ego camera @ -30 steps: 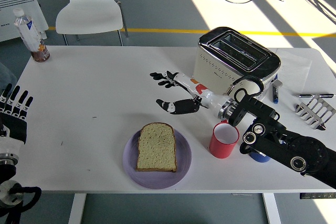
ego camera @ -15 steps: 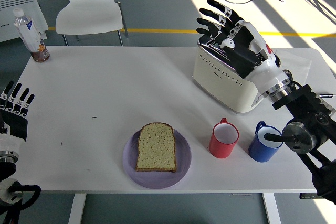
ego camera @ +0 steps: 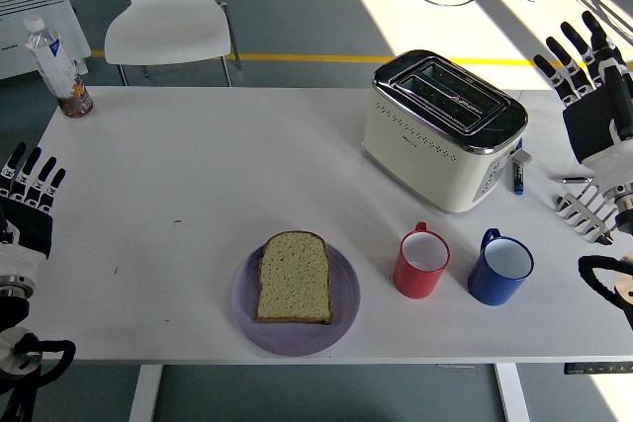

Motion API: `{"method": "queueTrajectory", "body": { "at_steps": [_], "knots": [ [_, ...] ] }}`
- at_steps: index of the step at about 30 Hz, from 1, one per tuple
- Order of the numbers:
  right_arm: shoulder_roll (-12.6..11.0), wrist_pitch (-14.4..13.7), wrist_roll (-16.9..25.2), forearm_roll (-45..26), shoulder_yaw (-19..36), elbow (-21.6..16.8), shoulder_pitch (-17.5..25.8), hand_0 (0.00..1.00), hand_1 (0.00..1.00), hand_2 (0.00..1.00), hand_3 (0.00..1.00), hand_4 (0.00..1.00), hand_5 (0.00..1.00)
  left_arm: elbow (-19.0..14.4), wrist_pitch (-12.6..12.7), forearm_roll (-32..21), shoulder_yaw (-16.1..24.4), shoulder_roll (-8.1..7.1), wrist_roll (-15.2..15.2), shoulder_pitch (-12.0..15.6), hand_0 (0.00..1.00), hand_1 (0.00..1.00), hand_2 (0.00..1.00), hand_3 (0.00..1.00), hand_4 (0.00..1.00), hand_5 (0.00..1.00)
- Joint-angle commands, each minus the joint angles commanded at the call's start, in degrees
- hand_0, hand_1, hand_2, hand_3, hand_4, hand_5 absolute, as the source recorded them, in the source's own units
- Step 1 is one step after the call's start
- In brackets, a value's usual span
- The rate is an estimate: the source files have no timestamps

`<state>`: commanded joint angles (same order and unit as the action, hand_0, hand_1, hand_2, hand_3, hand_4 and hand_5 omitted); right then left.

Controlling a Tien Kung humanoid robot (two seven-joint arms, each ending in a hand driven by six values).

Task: Push plate across desktop,pick up the break from the machine,place the break in the plate

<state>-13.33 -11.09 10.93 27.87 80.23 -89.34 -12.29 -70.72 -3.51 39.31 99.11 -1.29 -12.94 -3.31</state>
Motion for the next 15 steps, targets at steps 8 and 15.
{"method": "queueTrajectory", "body": {
  "at_steps": [8,15],
  "knots": [
    [2.28,1.05,0.51,-1.10,4.25,1.55,4.70,0.836,0.808,0.839,0.835,0.482,0.800,-0.39,0.05,-0.91,0.08,0.05,-0.40,-0.11,0.817,0.822,0.872,0.812,0.475,0.998],
    [2.59,2.19,-0.71,-0.35,5.48,3.56,4.72,0.852,0.821,0.851,0.838,0.491,0.854,-0.42,0.05,-0.85,0.07,0.08,-0.46,-0.79,0.817,0.822,0.871,0.813,0.479,0.998]
  ]
}}
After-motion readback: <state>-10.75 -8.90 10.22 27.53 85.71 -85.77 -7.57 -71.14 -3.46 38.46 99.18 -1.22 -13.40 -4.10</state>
